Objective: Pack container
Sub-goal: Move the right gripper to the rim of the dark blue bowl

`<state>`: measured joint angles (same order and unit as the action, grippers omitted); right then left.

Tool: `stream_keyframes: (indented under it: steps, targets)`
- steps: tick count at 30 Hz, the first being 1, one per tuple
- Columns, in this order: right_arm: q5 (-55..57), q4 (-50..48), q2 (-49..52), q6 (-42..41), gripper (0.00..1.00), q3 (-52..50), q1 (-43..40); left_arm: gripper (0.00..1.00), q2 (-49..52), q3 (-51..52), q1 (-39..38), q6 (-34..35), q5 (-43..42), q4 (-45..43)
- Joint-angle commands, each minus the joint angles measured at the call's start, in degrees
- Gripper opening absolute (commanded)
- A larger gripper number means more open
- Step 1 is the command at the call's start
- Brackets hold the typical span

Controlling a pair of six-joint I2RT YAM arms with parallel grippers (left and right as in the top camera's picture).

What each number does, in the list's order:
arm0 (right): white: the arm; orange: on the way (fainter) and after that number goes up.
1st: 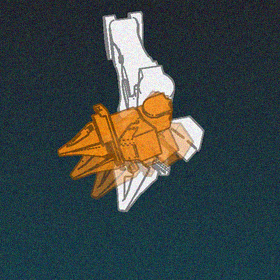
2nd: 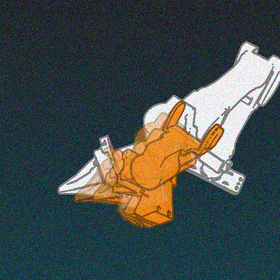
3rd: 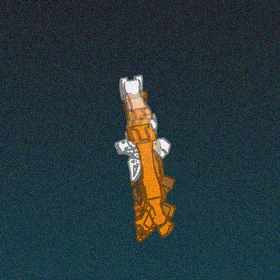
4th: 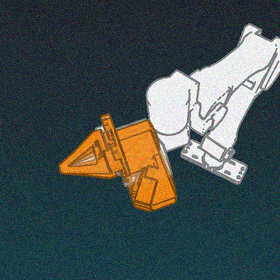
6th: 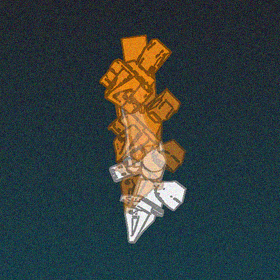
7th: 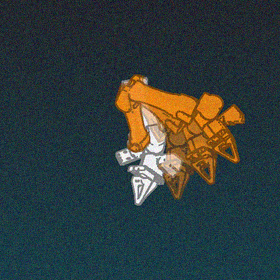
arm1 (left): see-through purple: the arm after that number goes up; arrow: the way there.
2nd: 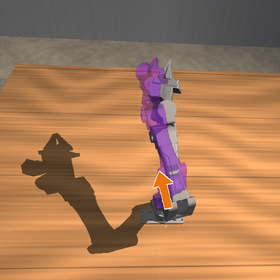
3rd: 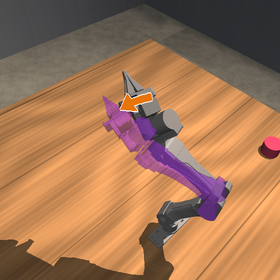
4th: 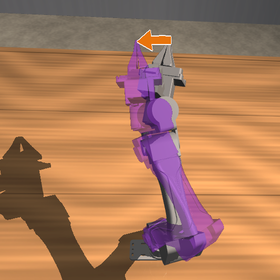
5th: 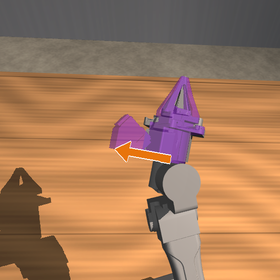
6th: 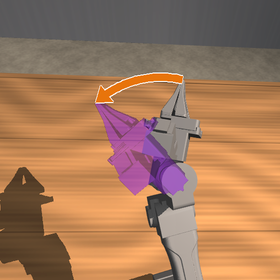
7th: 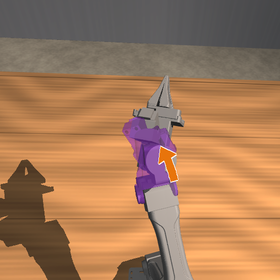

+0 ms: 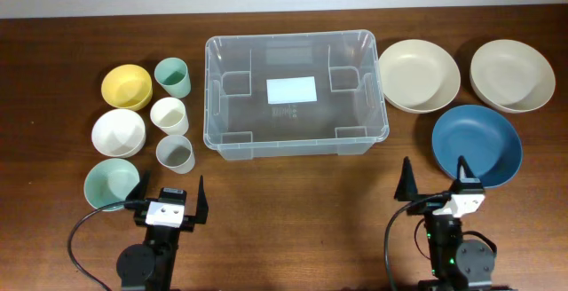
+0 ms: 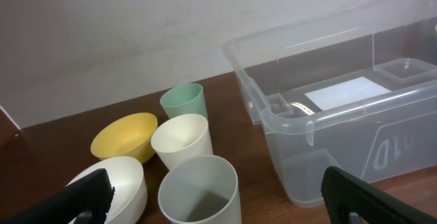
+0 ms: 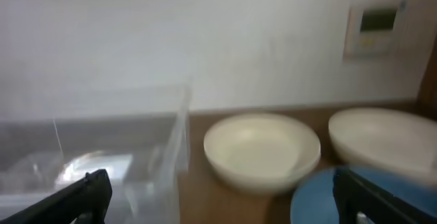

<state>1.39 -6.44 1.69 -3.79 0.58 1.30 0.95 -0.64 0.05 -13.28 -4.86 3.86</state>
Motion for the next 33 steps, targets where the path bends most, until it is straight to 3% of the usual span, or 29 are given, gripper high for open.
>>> stream_keyframes:
  steps: [1, 5, 10, 18, 22, 29, 33]
  targets:
    - [-0.7, -3.1, 0.0, 0.6, 0.99, 0.4, 0.6, 1.0, -0.1, 0.1, 0.2, -0.3, 0.2, 0.5]
    - [-0.1, -3.2, 0.2, 4.7, 0.99, 4.4, 0.5, 1.0, 0.0, 0.1, 0.2, -0.3, 0.2, 0.5]
    - [9.0, -3.0, 5.3, 9.8, 0.99, 12.5, 0.5, 1.0, 0.0, 0.1, 0.2, -0.3, 0.2, 0.5]
    - [23.6, 7.3, 29.7, 15.7, 0.99, 33.7, -0.7, 1.0, -0.1, 0.1, 0.2, -0.3, 0.2, 0.5]
    - [23.2, 12.4, 43.1, 15.7, 0.99, 44.2, -2.7, 1.0, 0.0, 0.1, 0.2, -0.3, 0.2, 0.5]
    - [14.6, 19.3, 56.4, 13.3, 0.99, 52.5, -2.5, 1.0, 0.0, 0.1, 0.2, -0.3, 0.2, 0.5]
    - [23.4, 21.1, 59.2, -3.4, 0.99, 53.7, -5.6, 1.0, -0.1, 0.1, 0.2, -0.3, 0.2, 0.5]
